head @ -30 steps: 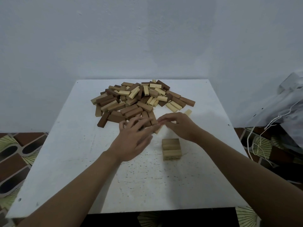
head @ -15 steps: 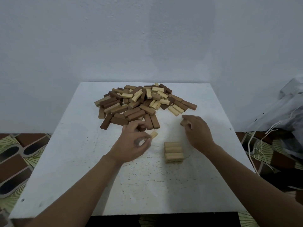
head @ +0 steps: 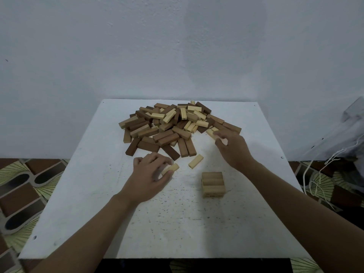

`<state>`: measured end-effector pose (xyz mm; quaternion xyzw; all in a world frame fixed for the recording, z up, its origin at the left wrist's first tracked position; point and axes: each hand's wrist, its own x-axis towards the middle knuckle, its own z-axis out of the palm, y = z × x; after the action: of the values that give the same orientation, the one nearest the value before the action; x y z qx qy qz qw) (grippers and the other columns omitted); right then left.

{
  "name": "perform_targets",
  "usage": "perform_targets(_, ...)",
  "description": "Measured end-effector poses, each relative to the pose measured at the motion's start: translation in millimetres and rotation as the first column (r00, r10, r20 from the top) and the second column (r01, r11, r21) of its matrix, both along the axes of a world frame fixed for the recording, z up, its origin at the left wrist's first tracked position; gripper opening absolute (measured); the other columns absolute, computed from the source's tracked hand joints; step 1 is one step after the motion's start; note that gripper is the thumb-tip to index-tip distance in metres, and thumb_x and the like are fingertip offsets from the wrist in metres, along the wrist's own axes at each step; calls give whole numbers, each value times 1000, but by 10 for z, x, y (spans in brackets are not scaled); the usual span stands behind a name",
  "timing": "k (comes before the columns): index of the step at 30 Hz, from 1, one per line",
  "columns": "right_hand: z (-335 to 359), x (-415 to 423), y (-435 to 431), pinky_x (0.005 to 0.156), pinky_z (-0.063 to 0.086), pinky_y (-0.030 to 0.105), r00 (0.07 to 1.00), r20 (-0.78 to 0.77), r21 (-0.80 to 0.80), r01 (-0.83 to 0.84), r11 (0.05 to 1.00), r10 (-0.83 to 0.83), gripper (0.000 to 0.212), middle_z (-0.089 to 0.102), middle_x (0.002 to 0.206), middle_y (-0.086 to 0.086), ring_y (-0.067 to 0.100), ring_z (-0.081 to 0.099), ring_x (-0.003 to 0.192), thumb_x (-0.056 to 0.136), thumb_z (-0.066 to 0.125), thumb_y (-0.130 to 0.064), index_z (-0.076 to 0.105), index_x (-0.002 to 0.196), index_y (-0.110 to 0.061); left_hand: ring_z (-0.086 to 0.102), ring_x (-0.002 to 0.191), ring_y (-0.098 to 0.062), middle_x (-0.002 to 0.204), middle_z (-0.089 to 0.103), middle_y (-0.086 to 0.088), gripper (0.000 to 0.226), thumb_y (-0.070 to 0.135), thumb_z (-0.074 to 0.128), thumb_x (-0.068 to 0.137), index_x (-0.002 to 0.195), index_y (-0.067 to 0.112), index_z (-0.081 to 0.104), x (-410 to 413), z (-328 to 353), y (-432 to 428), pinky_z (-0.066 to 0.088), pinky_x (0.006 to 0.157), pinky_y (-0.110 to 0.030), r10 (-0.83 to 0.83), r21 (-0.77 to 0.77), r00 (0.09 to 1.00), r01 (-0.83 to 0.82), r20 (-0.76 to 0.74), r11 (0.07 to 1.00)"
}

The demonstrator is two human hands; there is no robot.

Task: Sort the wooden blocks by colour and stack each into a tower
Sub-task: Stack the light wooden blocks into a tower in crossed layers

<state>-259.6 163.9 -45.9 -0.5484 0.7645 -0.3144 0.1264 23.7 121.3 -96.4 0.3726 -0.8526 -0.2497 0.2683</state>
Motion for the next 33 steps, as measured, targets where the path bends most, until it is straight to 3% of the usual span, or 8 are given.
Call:
perform_targets(1,-19,-27,-11,104,42,43,996,-85,47,-19,999,23,28,66,130,2,23,54,123,98,55,-15,69,122,-14,53,111,-5,114,55,21,13,40,61,98,111,43,61,5,-16,-4,30,94,-42,-11,-20,1000,11,24,1000)
perform_targets(3,-36,-44,-19,104,38,52,978,-195,140,-52,989,79,27,65,130,4,26,49,127,100,51,-18,68,120,-14,51,113,-3,115,54,19,20,43,56,98,117,43,64,18,-35,-14,27,93,-40,-25,-43,999,27,46,999)
perform_targets(7,-25,-17,2,101,37,48,947,-309,117,-49,992,83,24,70,114,4,24,55,116,101,50,-23,70,109,-12,51,113,-3,115,52,15,19,37,58,98,113,42,68,32,-61,-45,25,96,-37,-18,-20,1000,19,18,1000)
perform_targets(10,-102,-67,88,90,51,43,944,-316,23,-91,996,94,21,72,96,1,20,62,91,97,59,-25,75,107,-14,52,109,-4,111,53,15,19,31,60,96,110,37,71,25,-76,-51,25,97,-29,16,-11,1000,-17,-18,1000)
perform_targets(18,-117,-184,246,76,56,24,967,-95,-14,-239,971,236,24,74,94,-5,7,66,83,82,76,0,80,99,-17,59,101,-7,102,60,19,18,32,70,96,113,32,75,3,-52,-75,34,91,-33,24,7,999,-24,-39,1000)
perform_targets(22,-23,-202,222,77,58,22,932,15,100,-362,927,363,28,75,91,-9,2,67,83,78,78,4,81,93,-20,62,96,-13,98,62,17,20,36,73,93,113,32,79,-2,-50,-89,46,88,-48,32,65,996,-27,-80,998)
perform_targets(28,89,-116,79,82,60,26,873,115,203,-487,849,474,31,73,96,-6,6,68,88,76,77,9,79,96,-14,59,101,-13,98,59,14,22,45,62,98,115,40,76,-33,-20,-38,30,92,-27,43,19,997,-42,-59,999)
perform_targets(33,157,-39,-92,78,60,27,839,139,257,-544,799,526,44,65,107,0,10,68,89,74,78,11,73,113,-8,52,103,-7,103,55,13,36,47,45,103,132,40,66,-28,-16,-58,26,84,-28,-11,-39,998,13,65,999)
